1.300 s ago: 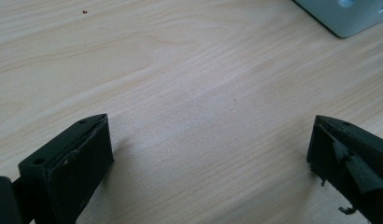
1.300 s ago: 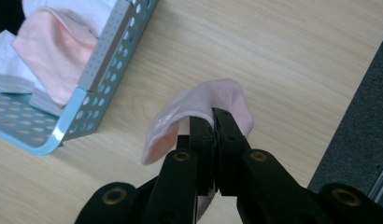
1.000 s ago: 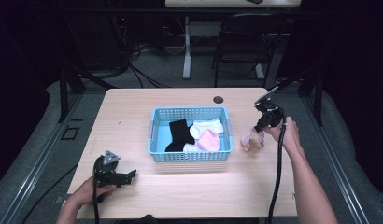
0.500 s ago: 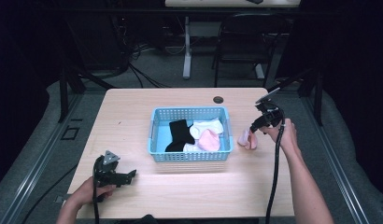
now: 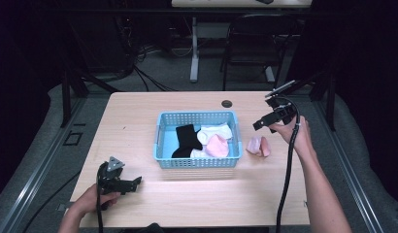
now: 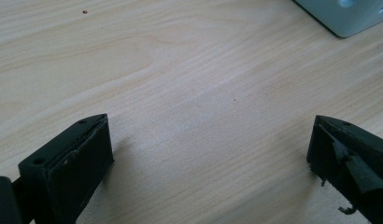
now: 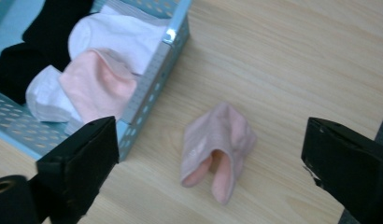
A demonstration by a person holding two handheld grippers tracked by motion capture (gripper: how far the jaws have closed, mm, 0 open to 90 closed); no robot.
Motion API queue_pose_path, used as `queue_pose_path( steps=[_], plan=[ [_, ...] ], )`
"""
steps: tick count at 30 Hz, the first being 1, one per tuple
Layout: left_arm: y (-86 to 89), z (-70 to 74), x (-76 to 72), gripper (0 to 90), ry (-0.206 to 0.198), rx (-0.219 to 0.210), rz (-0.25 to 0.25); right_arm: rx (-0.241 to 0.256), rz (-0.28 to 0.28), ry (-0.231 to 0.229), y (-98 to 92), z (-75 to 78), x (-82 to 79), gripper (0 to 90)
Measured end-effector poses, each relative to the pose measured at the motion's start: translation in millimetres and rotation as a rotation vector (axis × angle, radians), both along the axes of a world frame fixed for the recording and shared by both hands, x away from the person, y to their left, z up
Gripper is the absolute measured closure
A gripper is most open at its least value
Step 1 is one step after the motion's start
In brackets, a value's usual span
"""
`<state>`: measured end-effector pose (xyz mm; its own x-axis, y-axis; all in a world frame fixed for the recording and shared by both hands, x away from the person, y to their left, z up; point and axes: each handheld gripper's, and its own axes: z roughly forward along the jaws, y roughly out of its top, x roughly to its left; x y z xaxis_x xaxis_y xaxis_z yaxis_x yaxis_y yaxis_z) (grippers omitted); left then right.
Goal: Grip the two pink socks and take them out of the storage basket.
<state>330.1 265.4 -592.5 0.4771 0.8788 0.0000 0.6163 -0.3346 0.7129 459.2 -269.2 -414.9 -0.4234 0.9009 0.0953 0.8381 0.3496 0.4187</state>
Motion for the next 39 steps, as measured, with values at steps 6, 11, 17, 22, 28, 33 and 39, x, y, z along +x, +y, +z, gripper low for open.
queue_pose_path(
  steps=[6,11,17,22,28,33,39],
  plan=[
    [0.0,0.0,0.0,0.0,0.0,0.0,0.0,0.014,0.089,-0.026,28.1,9.3,-5.1,0.0],
    [0.0,0.0,0.0,0.0,0.0,0.0,0.0,0.039,0.151,-0.038,54.7,12.9,-7.4,0.0],
    [0.0,0.0,0.0,0.0,0.0,0.0,0.0,0.037,0.23,-0.026,89.2,9.1,-5.9,0.0],
    [0.0,0.0,0.0,0.0,0.0,0.0,0.0,0.025,0.276,0.003,115.2,-4.0,-1.5,0.0],
    [0.0,0.0,0.0,0.0,0.0,0.0,0.0,0.009,0.298,0.051,134.8,-25.1,5.1,0.0],
    [0.2,0.3,-0.1,0.0,0.003,0.002,-0.001,-0.008,0.3,0.082,140.8,-40.4,10.4,0.7],
    [0.1,0.2,0.0,0.0,0.002,0.002,0.0,-0.032,0.298,0.121,145.5,-60.1,15.8,5.6]
  ],
)
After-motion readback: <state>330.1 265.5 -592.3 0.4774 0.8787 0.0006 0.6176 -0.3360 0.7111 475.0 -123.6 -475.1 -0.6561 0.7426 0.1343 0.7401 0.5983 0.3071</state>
